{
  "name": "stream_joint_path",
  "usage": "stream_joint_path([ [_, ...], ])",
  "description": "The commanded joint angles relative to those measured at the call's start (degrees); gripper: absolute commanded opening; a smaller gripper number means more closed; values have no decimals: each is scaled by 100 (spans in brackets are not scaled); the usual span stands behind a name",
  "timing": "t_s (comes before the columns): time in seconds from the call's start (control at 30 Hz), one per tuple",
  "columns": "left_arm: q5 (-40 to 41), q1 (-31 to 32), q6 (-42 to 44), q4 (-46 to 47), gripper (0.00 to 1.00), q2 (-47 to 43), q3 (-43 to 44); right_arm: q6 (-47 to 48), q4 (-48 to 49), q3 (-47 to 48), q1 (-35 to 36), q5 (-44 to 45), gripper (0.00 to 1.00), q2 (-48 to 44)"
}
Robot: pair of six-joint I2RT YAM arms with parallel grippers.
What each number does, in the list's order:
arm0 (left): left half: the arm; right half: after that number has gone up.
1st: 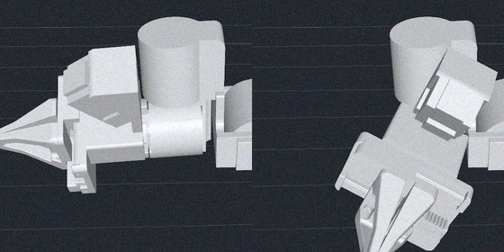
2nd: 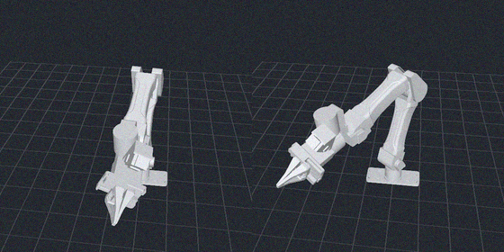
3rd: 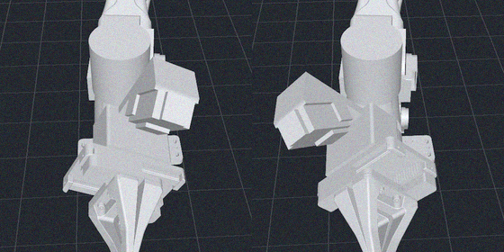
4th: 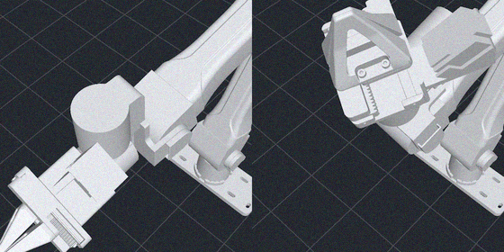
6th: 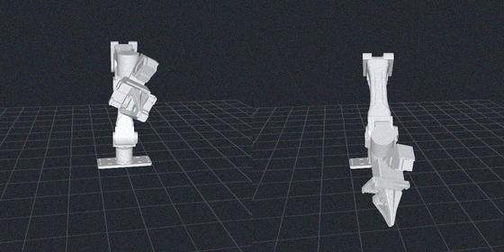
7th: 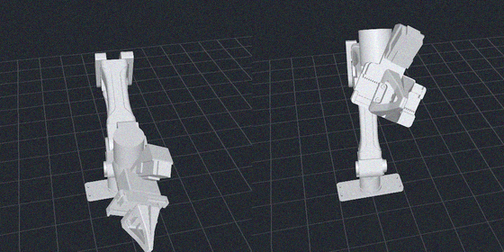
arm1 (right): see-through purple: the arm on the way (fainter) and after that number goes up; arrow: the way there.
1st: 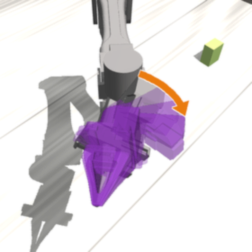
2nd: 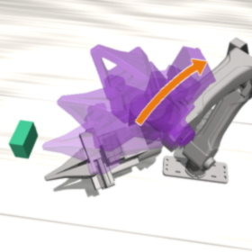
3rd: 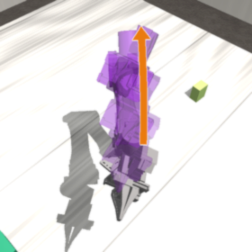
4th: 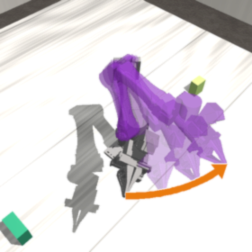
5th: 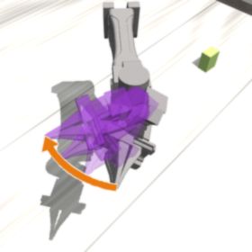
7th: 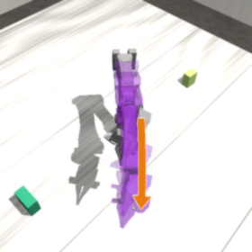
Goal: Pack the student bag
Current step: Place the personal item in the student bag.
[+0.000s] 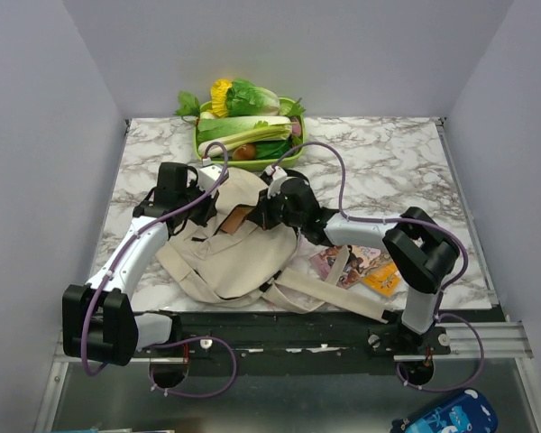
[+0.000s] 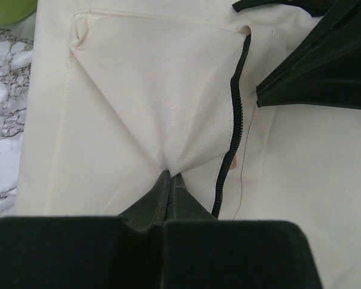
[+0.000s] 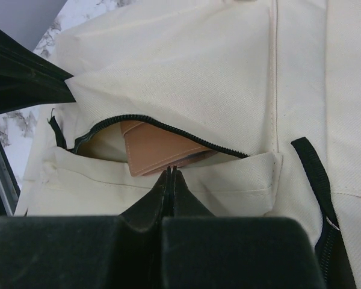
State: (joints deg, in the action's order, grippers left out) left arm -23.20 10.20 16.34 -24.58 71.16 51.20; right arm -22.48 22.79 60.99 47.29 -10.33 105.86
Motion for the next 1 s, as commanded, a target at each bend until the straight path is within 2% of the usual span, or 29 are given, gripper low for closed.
stream_joint_path([
  [0.0,-211,0,-8,102,0,-32,127,-20,341,-35,52,-206,1,65],
  [0.43,-290,0,-78,50,0,21,224,-29,42,633,360,206,1,1006],
  [0.8,-378,53,-26,-47,0,30,206,-318,-37,1863,378,716,1,1595],
  [0.87,-378,53,10,-65,0,30,197,-353,-64,1820,386,725,5,1543],
  [0.93,-326,53,80,-82,0,30,154,-371,32,1427,378,725,15,1289],
  [0.97,-299,53,124,-100,5,39,145,-362,85,1250,386,751,20,1148],
])
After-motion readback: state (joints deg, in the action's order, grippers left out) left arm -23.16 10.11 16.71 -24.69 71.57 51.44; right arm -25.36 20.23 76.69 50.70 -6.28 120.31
